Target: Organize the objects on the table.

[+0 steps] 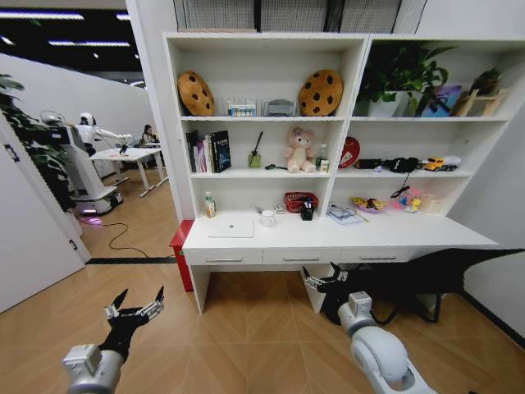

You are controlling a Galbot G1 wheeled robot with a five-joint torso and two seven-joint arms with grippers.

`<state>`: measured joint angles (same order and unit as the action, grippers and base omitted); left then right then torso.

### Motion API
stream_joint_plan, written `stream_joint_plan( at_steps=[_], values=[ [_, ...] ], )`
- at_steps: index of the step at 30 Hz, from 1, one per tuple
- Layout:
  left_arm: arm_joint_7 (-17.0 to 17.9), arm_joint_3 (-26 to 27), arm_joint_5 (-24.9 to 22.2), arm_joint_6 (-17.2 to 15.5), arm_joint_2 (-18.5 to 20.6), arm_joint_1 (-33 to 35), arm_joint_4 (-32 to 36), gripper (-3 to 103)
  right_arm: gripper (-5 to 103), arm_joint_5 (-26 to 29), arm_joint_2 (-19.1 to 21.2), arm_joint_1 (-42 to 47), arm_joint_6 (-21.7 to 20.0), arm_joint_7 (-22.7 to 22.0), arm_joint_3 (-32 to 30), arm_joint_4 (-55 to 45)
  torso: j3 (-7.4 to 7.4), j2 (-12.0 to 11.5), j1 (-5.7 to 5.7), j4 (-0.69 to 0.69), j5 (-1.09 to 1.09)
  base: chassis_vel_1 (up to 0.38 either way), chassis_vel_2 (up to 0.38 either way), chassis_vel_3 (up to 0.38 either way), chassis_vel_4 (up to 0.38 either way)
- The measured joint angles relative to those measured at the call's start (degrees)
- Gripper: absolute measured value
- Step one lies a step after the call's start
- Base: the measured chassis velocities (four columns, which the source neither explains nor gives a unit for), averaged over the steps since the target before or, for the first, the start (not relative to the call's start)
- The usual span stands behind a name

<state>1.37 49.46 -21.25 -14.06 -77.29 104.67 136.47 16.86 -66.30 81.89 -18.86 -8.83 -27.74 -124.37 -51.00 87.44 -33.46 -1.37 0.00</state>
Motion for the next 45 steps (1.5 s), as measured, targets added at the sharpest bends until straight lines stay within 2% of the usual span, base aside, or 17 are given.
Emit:
stream_joint_plan(
  at_steps=[3, 10, 13, 16, 23, 28, 45],
  values=[
    [0.0, 0.0, 0.0, 0.0, 0.0, 0.0, 0.0, 100, 100, 0.7, -1.1, -0.4, 2.8, -2.0, -0.7, -0.5, 0.0, 0.0, 0.0, 0.0, 0.0, 0.0, 0.0, 0.0, 0.0],
    [0.0, 0.0, 0.0, 0.0, 0.0, 0.0, 0.0, 100, 100, 4.8, -2.2, 0.8, 3.2, -5.1, -3.6, -3.5, 0.0, 0.0, 0.0, 0.01, 0.0, 0.0, 0.0, 0.0, 0.0],
    [0.0, 0.0, 0.0, 0.0, 0.0, 0.0, 0.0, 100, 100, 5.2, -3.6, 3.7, 3.1, -3.3, -7.1, -4.4, 0.0, 0.0, -0.01, 0.01, 0.0, 0.0, 0.0, 0.0, 0.0],
    [0.0, 0.0, 0.0, 0.0, 0.0, 0.0, 0.0, 100, 100, 5.1, -6.4, 11.0, 3.4, 3.7, -14.8, -6.7, 0.0, 0.0, 0.0, -0.01, 0.0, 0.0, 0.0, 0.0, 0.0],
    [0.0, 0.0, 0.0, 0.0, 0.0, 0.0, 0.0, 100, 100, 3.5, -9.9, 22.3, 7.4, 7.7, -21.0, -12.4, 0.01, 0.0, 0.0, 0.0, -0.01, 0.0, 0.0, 0.0, 0.0],
    [0.0, 0.0, 0.0, 0.0, 0.0, 0.0, 0.0, 100, 100, 1.8, -10.8, 23.7, 7.7, 7.4, -21.5, -13.4, 0.01, 0.0, 0.0, 0.01, 0.0, 0.0, 0.0, 0.0, 0.0],
    [0.0, 0.0, 0.0, 0.0, 0.0, 0.0, 0.0, 100, 100, 1.7, -10.7, 23.4, 7.6, 7.1, -21.2, -13.3, 0.0, 0.0, 0.0, 0.0, 0.0, 0.0, 0.0, 0.0, 0.0]
  ],
)
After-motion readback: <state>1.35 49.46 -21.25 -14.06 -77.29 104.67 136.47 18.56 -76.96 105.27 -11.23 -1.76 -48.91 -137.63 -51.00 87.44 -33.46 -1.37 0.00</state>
